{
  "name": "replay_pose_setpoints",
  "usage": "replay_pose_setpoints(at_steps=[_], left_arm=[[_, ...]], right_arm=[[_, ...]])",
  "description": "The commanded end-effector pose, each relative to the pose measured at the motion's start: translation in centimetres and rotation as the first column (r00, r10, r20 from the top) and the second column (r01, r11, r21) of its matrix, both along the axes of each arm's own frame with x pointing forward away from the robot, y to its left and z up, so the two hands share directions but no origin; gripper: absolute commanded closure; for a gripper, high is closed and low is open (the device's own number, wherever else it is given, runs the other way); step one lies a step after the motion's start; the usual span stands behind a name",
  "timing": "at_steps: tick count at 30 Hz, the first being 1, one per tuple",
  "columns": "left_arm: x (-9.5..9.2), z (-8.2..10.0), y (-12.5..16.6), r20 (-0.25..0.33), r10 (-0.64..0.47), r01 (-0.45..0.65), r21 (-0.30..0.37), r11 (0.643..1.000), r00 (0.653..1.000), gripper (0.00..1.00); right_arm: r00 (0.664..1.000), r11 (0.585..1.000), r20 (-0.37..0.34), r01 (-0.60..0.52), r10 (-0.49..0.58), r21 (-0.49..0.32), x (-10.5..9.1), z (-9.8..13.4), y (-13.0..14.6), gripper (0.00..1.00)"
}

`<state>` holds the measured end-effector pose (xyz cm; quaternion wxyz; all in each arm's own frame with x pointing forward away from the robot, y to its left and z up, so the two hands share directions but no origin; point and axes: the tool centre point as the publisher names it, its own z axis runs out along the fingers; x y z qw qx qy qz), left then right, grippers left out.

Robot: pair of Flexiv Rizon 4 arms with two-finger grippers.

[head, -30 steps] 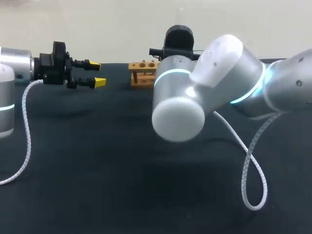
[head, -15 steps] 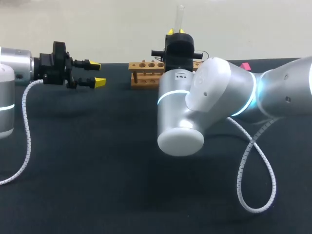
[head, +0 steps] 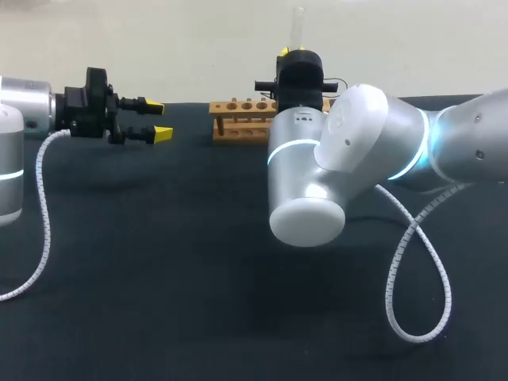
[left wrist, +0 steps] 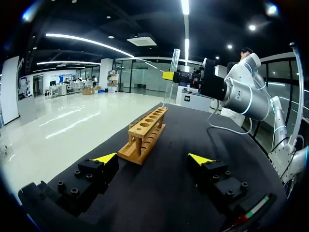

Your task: Grasp the test tube, adjust it, and insert it.

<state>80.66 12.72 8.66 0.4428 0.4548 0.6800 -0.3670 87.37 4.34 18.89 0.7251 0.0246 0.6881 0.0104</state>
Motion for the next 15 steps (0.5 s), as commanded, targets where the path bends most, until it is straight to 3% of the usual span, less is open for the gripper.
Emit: replay_pose_setpoints(at_steps=[1,15], left_arm=[[0.0,-0.1,0.1,0.004,0.0,0.0,-0.003,1.0,1.0,0.0],[0.0,-0.1,0.1,0.004,0.0,0.0,-0.003,1.0,1.0,0.0]], right_arm=[[1.0,1.0,0.003,-0.013,0.013,-0.001,0.8,-0.5,-0.1,1.0],[0.999,1.0,-0.018,-0.029,0.029,-0.004,2.1,-1.2,-0.6,1.0]])
